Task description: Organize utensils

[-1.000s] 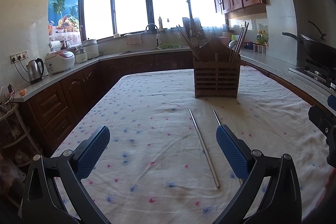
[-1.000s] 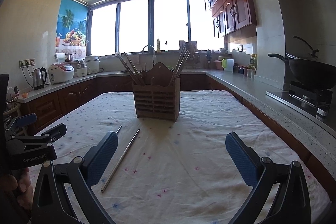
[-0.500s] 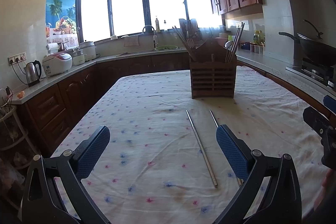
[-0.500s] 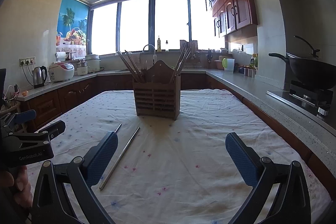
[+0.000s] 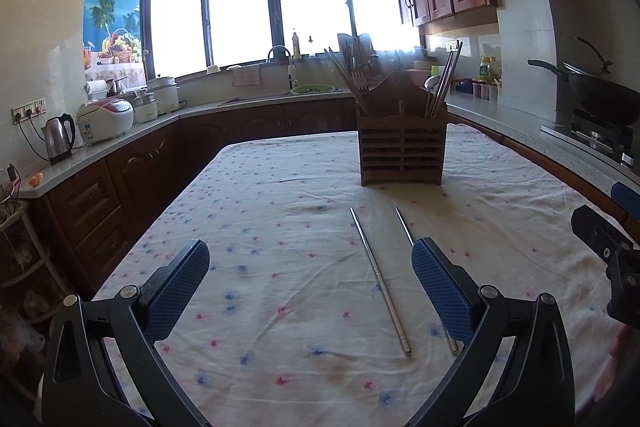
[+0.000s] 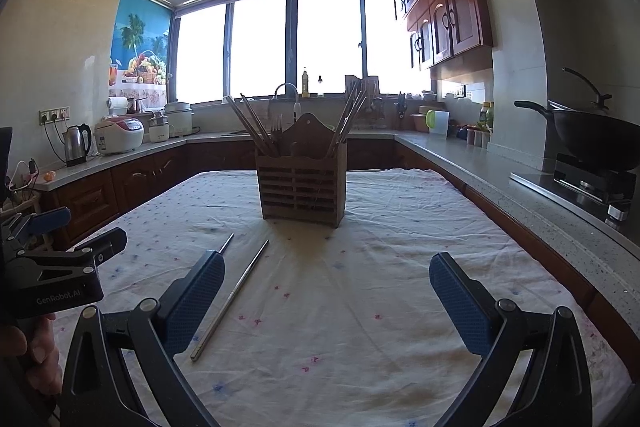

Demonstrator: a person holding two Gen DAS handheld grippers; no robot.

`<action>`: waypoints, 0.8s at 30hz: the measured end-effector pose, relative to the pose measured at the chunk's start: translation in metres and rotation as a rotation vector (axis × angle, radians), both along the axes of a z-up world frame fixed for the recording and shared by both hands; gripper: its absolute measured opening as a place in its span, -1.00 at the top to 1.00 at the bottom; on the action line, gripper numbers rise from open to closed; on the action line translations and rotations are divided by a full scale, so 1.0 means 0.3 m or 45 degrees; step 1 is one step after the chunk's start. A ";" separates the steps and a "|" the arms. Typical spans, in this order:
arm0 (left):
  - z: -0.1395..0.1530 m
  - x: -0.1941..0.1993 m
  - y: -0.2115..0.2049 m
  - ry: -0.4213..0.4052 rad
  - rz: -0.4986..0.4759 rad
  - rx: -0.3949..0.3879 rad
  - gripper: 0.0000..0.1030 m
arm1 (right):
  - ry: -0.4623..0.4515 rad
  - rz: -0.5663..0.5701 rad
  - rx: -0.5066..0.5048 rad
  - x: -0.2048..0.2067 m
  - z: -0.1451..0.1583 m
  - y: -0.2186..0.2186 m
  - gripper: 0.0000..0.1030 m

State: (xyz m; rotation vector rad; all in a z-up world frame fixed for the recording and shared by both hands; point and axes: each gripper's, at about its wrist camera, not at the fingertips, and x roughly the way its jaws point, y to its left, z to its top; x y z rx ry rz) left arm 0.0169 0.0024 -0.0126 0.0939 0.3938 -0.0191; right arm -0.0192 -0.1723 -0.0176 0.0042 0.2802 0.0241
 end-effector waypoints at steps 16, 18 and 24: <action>0.077 0.082 0.006 0.083 -0.018 -0.060 -1.00 | 0.158 -0.002 0.148 0.129 0.103 -0.086 -1.00; 0.069 0.082 0.008 0.083 -0.003 -0.061 -1.00 | 0.122 -0.027 0.122 0.111 0.101 -0.084 -1.00; 0.038 0.056 -0.002 0.035 0.022 -0.018 -1.00 | 0.078 -0.075 0.073 0.070 0.062 -0.064 -1.00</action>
